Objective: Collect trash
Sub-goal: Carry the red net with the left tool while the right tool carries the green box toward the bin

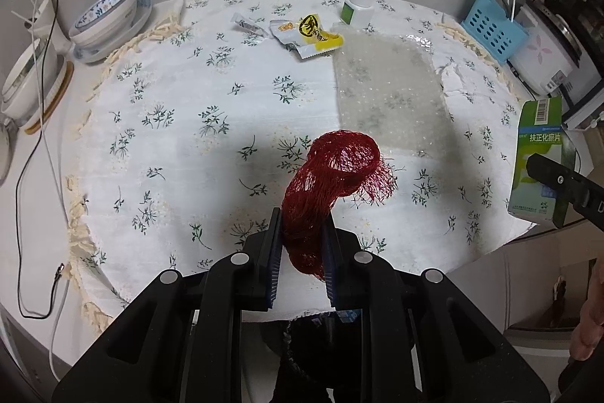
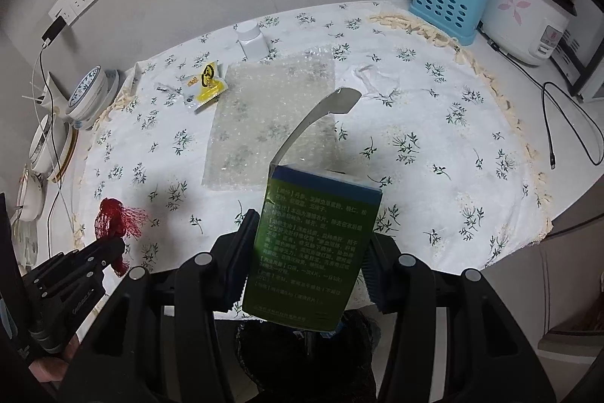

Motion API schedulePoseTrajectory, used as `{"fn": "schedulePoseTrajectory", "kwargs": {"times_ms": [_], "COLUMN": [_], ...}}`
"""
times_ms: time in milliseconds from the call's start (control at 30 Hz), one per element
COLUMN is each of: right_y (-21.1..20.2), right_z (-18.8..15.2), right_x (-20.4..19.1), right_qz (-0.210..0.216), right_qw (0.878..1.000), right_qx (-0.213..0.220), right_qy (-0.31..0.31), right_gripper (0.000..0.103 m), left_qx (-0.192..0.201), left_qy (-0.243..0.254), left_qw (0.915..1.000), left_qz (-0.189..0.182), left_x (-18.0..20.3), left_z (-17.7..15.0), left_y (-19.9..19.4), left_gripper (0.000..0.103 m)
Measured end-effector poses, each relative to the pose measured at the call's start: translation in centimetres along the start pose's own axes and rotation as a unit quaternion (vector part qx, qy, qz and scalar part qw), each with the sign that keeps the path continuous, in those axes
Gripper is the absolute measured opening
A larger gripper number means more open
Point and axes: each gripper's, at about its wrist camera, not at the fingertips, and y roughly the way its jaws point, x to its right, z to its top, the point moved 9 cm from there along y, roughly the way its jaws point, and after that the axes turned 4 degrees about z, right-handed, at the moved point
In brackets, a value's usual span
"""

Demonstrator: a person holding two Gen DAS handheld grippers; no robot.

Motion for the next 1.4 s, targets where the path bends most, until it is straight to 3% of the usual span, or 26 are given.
{"fn": "schedulePoseTrajectory", "kwargs": {"times_ms": [400,833,1400], "right_y": [-3.6,-4.8,-3.0], "right_z": [-2.7,-7.4,-13.6], "right_x": [-0.5,0.0,0.0], "right_qz": [0.027,0.037,0.046], "right_qw": [0.998,0.995,0.991], "right_qx": [0.014,0.010,-0.011], "right_qy": [-0.048,-0.090,-0.129], "right_gripper": [0.048,0.048,0.048], "left_qx": [0.016,0.014,-0.019], "left_qy": [-0.027,-0.055,-0.060], "left_qw": [0.9995,0.9984,0.9980], "left_qz": [-0.004,0.003,-0.001], "left_x": [1.9,2.9,3.5], "left_z": [-3.8,-8.5,-16.2], "left_y": [-3.5,-5.1,-2.1], "left_gripper": [0.018,0.018,0.018]}}
